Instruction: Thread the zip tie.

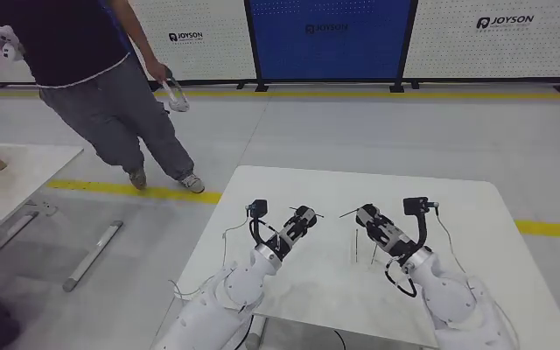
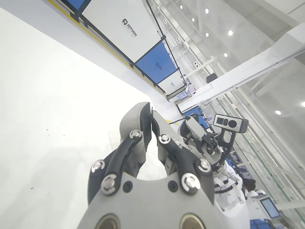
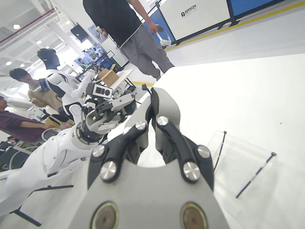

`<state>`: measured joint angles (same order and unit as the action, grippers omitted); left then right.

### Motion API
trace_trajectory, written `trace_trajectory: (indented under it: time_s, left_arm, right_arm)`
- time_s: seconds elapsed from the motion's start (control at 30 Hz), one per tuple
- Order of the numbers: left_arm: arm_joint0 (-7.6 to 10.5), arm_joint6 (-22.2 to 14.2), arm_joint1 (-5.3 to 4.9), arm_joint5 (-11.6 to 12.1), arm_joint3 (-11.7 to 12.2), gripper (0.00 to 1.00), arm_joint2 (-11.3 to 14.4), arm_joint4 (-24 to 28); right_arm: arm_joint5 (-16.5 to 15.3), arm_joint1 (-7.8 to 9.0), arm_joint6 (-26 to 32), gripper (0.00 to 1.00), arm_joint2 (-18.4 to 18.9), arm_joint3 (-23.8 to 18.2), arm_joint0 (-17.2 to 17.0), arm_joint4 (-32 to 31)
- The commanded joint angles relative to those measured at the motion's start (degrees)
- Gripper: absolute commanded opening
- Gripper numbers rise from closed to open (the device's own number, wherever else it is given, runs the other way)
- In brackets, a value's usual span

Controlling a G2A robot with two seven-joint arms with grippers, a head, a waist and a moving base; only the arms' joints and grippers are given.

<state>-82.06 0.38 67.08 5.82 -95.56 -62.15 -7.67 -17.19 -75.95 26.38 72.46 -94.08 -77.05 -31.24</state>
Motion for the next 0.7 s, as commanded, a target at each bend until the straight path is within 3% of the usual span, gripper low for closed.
trace_trajectory:
  time_s: [0.0, 0.33, 0.67]
  left_arm:
    - [0.00, 0.0, 0.00, 0.0, 0.0, 0.00, 0.0, 0.0]
    - [0.00, 0.0, 0.00, 0.0, 0.0, 0.00, 0.0, 0.0]
    - [0.00, 0.0, 0.00, 0.0, 0.0, 0.00, 0.0, 0.0]
  right_arm:
    - [-0.6, -0.08, -0.7, 0.00, -1.0, 0.0, -0.4, -0.1]
    - [-2.3, -0.89, -14.6, 0.00, -6.5, 2.2, -1.4, -2.2]
    - [-2.3, -0.89, -14.6, 0.00, -6.5, 2.2, -1.4, -2.2]
